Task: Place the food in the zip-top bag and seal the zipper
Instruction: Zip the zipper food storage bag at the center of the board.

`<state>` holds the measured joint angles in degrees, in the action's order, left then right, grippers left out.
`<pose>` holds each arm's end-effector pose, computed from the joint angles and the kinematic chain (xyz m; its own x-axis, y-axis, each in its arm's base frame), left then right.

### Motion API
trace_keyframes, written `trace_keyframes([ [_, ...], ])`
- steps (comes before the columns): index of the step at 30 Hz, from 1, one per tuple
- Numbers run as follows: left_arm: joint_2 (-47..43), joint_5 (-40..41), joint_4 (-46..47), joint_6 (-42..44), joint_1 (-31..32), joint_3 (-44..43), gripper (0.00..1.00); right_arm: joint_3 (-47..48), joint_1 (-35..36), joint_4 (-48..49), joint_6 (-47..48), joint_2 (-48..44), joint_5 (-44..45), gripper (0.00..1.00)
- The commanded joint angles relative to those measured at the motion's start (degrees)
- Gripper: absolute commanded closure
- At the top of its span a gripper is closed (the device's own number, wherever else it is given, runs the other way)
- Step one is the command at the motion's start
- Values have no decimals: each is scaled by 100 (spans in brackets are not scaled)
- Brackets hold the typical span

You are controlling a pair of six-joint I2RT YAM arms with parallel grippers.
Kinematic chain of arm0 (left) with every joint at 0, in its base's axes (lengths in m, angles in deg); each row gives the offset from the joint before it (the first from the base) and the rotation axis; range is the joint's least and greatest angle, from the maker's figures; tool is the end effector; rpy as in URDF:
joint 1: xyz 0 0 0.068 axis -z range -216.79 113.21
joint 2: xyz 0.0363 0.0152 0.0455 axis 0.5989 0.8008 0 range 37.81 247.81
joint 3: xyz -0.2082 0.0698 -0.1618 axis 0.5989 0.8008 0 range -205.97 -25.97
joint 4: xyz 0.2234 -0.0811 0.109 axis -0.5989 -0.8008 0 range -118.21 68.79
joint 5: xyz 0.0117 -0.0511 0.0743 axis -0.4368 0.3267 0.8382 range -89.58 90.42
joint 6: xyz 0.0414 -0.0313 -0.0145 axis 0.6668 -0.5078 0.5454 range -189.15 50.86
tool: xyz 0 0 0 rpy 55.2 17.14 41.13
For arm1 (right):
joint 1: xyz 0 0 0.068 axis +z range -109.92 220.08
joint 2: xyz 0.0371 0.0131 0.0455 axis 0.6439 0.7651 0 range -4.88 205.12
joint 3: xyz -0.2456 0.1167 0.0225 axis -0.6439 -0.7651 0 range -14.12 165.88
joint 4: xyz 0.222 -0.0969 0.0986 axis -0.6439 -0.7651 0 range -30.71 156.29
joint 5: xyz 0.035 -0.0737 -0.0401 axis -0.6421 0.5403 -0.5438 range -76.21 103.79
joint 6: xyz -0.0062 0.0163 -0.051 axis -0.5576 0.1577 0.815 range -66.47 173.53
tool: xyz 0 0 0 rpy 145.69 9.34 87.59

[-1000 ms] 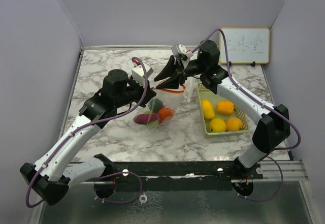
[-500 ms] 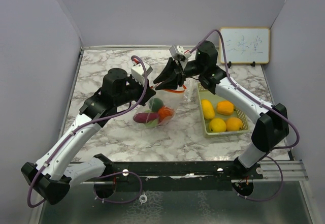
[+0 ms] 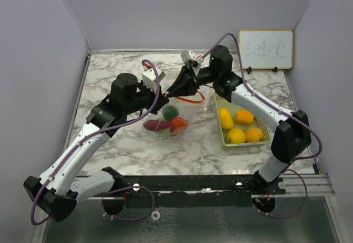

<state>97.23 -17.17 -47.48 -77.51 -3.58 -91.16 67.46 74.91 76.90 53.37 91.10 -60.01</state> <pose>0.1820 -0.1320 0.3873 -0.4003 0.0962 -0.9113 0.7083 0.6635 -0.2410 0.2953 0.2471 0.3677 -0.0571 -0.0388 -0.9976 -0.9457 -0.3180 0.0665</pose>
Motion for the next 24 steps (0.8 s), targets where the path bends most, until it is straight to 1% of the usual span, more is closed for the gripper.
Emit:
trace_keyframes([
  [1,-42,-168,237,-59,-38,-89,100,189,50,-302,223,-14,252,98],
  [4,-119,21,121,-35,-58,-115,100,260,22,-863,697,-129,644,98],
  [8,-339,710,60,-25,-156,-102,100,137,-127,-1449,1094,-301,1014,98],
  [15,-573,1429,144,-99,-391,-80,100,-346,-540,-1973,1495,-636,1465,98],
  [20,-605,2846,-26,-144,-429,-281,100,-743,-956,-2164,1599,-843,1677,98],
  [24,-688,3853,-26,-215,-451,-287,100,-1105,-1048,-2310,1808,-1059,2113,98],
])
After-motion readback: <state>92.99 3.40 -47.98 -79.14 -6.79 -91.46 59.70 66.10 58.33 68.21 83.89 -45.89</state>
